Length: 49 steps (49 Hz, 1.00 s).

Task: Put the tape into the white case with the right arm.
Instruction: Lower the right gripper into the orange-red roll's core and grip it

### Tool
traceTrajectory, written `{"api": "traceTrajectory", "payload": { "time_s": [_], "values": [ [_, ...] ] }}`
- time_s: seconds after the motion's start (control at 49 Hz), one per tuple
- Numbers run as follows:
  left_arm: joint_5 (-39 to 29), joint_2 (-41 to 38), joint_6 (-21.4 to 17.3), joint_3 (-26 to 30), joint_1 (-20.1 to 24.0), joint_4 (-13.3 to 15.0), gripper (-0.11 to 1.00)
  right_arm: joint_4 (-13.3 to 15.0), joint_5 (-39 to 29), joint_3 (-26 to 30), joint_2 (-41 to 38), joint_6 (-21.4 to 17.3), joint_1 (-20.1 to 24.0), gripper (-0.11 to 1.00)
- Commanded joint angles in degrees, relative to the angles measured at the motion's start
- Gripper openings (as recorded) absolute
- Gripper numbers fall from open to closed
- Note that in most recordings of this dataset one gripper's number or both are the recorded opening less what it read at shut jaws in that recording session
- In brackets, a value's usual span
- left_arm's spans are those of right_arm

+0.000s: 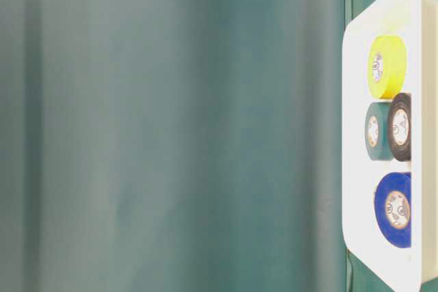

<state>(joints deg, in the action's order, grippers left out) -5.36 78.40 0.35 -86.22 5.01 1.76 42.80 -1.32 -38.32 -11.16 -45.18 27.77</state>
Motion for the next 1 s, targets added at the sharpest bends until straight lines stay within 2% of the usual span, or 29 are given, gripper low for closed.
{"api": "traceTrajectory", "payload": {
  "time_s": [0.0,0.061,0.102,0.489,0.653,0.856,0.979],
  "values": [
    [0.5,-0.4,0.0,0.6,0.2,0.0,0.00,0.1,-0.4,1.5,0.5,0.1,0.1,0.16],
    [0.5,-0.5,0.0,0.6,0.2,-0.1,0.00,0.1,-0.4,2.1,0.5,0.1,0.3,0.05],
    [0.5,-0.4,0.0,0.6,0.2,-0.1,0.00,0.1,-0.8,2.5,0.6,0.1,0.4,0.02],
    [0.5,-0.4,0.0,0.6,0.2,-0.1,0.00,-0.1,-3.1,3.0,1.4,-0.2,0.9,0.02],
    [0.5,-0.4,0.0,0.6,0.2,-0.1,0.00,-1.1,-3.3,3.3,3.6,-0.6,1.3,0.02],
    [0.5,-0.5,0.0,0.6,0.2,-0.1,0.00,-1.7,-7.5,3.6,6.7,-1.5,1.6,0.01],
    [0.5,-0.4,0.0,0.6,0.2,-0.1,0.00,-3.2,-10.5,3.9,7.8,-1.5,1.8,0.01]
  ]
}}
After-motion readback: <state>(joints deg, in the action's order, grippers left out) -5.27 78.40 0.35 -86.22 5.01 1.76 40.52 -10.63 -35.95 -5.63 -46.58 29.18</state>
